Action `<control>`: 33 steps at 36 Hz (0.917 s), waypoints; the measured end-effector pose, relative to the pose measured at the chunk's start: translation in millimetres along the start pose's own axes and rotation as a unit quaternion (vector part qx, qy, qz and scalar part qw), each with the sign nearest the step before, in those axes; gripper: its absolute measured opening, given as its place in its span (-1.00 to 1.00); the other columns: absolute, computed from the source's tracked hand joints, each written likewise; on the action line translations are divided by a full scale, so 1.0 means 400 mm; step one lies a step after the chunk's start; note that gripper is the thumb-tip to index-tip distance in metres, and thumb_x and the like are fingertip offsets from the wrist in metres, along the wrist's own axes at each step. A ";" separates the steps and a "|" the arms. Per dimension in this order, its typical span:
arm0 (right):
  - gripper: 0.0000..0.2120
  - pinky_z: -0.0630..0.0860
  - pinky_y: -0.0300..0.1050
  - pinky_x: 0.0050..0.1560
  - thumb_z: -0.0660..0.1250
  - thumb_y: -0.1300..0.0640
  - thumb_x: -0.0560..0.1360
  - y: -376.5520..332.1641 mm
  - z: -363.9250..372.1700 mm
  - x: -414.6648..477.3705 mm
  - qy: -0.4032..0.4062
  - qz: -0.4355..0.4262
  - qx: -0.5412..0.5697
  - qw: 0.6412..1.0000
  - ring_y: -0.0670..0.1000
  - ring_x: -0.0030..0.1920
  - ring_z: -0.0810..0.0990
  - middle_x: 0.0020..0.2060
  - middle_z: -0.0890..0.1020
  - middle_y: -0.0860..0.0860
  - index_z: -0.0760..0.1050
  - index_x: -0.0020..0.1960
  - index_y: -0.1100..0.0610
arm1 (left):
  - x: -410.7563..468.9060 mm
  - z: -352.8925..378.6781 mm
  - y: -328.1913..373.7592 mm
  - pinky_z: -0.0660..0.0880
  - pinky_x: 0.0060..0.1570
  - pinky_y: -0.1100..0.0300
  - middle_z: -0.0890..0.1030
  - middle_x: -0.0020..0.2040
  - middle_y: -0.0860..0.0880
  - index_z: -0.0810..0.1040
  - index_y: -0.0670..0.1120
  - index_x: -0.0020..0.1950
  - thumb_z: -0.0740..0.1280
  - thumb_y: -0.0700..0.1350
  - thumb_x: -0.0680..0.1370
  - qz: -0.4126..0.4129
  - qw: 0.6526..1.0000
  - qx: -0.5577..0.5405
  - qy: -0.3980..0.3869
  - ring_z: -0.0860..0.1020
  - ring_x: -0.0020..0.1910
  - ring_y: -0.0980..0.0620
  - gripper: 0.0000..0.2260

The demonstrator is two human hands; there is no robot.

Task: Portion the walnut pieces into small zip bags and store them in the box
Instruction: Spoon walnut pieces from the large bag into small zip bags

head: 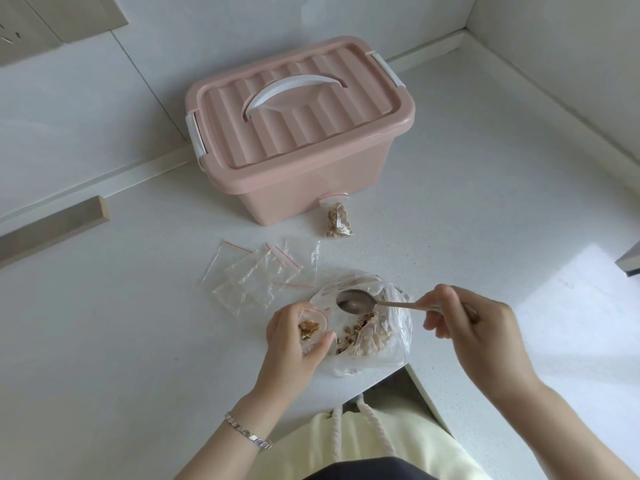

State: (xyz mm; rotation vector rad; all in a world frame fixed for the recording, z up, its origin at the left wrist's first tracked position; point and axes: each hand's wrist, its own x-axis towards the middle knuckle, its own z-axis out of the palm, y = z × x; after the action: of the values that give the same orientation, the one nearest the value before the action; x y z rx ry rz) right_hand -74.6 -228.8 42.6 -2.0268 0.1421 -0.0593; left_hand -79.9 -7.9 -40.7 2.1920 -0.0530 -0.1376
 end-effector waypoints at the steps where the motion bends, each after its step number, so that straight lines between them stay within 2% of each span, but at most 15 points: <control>1: -0.64 0.45 -0.27 -0.39 0.08 -0.23 0.41 0.017 -0.001 0.001 -0.001 0.000 -0.017 1.000 -0.08 -0.43 0.53 -0.40 0.60 -0.07 0.55 -0.32 -0.10 | -0.003 -0.001 -0.004 0.34 0.21 0.19 0.42 0.06 0.27 0.31 0.22 0.00 0.33 0.09 0.40 0.004 1.000 -0.004 0.007 0.35 0.18 0.24 -0.74; 3: -0.59 0.49 -0.13 -0.37 0.10 -0.25 0.45 0.054 0.004 0.000 -0.019 0.004 -0.064 0.998 -0.07 -0.43 0.53 -0.45 0.57 -0.05 0.57 -0.32 -0.04 | -0.007 -0.002 -0.007 0.33 0.20 0.28 0.38 0.11 0.35 0.26 0.32 0.04 0.30 0.13 0.41 0.030 0.999 -0.002 0.023 0.33 0.20 0.28 -0.71; 5: -0.55 0.50 -0.05 -0.35 0.12 -0.25 0.47 0.082 0.017 -0.002 -0.048 0.001 -0.105 0.993 -0.06 -0.40 0.53 -0.49 0.54 -0.07 0.56 -0.33 0.04 | -0.011 -0.001 -0.011 0.31 0.23 0.36 0.30 0.18 0.44 0.25 0.31 0.06 0.27 0.14 0.43 0.057 0.998 0.004 0.023 0.30 0.24 0.33 -0.72; 8: -0.54 0.46 -0.13 -0.33 0.08 -0.23 0.42 0.101 0.043 -0.008 -0.097 -0.026 -0.136 0.986 -0.04 -0.33 0.52 -0.44 0.54 -0.13 0.62 -0.20 0.05 | -0.015 0.000 -0.018 0.25 0.26 0.45 0.29 0.25 0.35 0.30 0.11 0.08 0.28 0.06 0.46 0.084 0.996 -0.001 0.013 0.28 0.32 0.28 -0.74; 11: -0.53 0.48 -0.07 -0.31 0.06 -0.23 0.44 0.113 0.052 -0.013 -0.133 -0.021 -0.167 0.977 -0.01 -0.35 0.53 -0.40 0.55 -0.07 0.60 -0.20 0.07 | -0.017 0.000 -0.020 0.27 0.25 0.46 0.29 0.33 0.21 0.28 0.15 0.09 0.28 0.04 0.47 0.071 0.997 -0.022 -0.010 0.29 0.37 0.20 -0.74; 13: -0.64 0.49 -0.11 -0.27 0.11 -0.17 0.46 0.121 0.049 -0.012 -0.147 0.014 -0.167 0.975 -0.07 -0.34 0.54 -0.41 0.56 -0.09 0.56 -0.25 0.00 | -0.021 -0.003 -0.021 0.24 0.23 0.50 0.29 0.35 0.25 0.27 0.19 0.12 0.27 0.08 0.46 0.039 0.998 -0.038 -0.018 0.27 0.37 0.28 -0.71; 14: -0.71 0.48 -0.18 -0.26 0.15 -0.12 0.49 0.124 0.046 -0.009 -0.152 0.035 -0.163 0.974 -0.10 -0.36 0.53 -0.43 0.55 -0.11 0.53 -0.30 -0.07 | -0.023 -0.004 -0.025 0.23 0.21 0.53 0.29 0.32 0.34 0.29 0.11 0.17 0.29 0.08 0.46 0.025 0.999 -0.043 -0.016 0.27 0.34 0.33 -0.67; 16: -0.72 0.45 -0.27 -0.28 0.20 -0.03 0.52 0.129 0.042 -0.005 -0.161 0.071 -0.146 0.973 -0.14 -0.36 0.54 -0.47 0.55 -0.11 0.50 -0.34 -0.13 | -0.026 -0.003 -0.032 0.21 0.17 0.58 0.31 0.21 0.47 0.34 -0.12 0.24 0.36 0.00 0.45 0.000 0.998 -0.054 -0.016 0.29 0.27 0.42 -0.57; 18: -0.72 0.48 -0.30 -0.29 0.20 0.01 0.54 0.134 0.042 0.000 -0.169 0.107 -0.116 0.973 -0.15 -0.40 0.54 -0.45 0.59 -0.06 0.57 -0.29 -0.06 | -0.026 -0.001 -0.036 0.20 0.15 0.60 0.35 0.20 0.37 0.34 -0.19 0.24 0.39 -0.12 0.46 -0.016 0.998 -0.055 -0.020 0.29 0.25 0.44 -0.58; 21: -0.71 0.51 -0.28 -0.33 0.18 0.07 0.56 0.151 0.055 0.003 -0.169 0.184 -0.046 0.967 -0.12 -0.46 0.54 -0.44 0.62 0.04 0.60 -0.24 0.08 | -0.026 0.003 -0.035 0.19 0.14 0.61 0.34 0.30 0.19 0.36 -0.15 0.20 0.39 -0.14 0.46 -0.030 0.998 -0.053 -0.017 0.28 0.28 0.43 -0.63; 27: -0.65 0.54 -0.20 -0.35 0.14 0.08 0.59 0.176 0.087 -0.016 -0.129 0.312 0.077 0.938 0.01 -0.45 0.56 -0.41 0.62 0.16 0.58 -0.16 0.26 | -0.023 -0.002 -0.025 0.17 0.15 0.61 0.31 0.31 0.23 0.36 -0.02 0.12 0.39 -0.15 0.46 -0.030 0.998 -0.059 -0.003 0.26 0.27 0.45 -0.69; 31: -0.63 0.54 -0.25 -0.41 0.13 0.07 0.59 0.182 0.083 -0.029 -0.090 0.354 0.123 0.923 0.01 -0.46 0.56 -0.42 0.62 0.15 0.58 -0.17 0.28 | -0.022 -0.010 -0.022 0.16 0.14 0.62 0.33 0.26 0.25 0.32 0.08 0.18 0.39 -0.10 0.46 -0.023 0.998 -0.054 0.002 0.27 0.26 0.46 -0.63; 33: -0.62 0.53 -0.24 -0.41 0.12 0.06 0.59 0.186 0.071 -0.032 -0.075 0.366 0.133 0.918 0.01 -0.45 0.56 -0.42 0.62 0.15 0.58 -0.16 0.28 | -0.022 -0.012 -0.021 0.17 0.14 0.61 0.33 0.29 0.25 0.30 0.14 0.15 0.39 -0.12 0.46 -0.019 0.999 -0.050 -0.001 0.28 0.29 0.39 -0.62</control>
State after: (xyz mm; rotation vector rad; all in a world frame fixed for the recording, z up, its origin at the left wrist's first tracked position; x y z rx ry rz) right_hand -89.7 -234.5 -36.4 -1.5887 0.7428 0.5213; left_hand -88.0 1.6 -44.2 2.0938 -0.0052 -0.1616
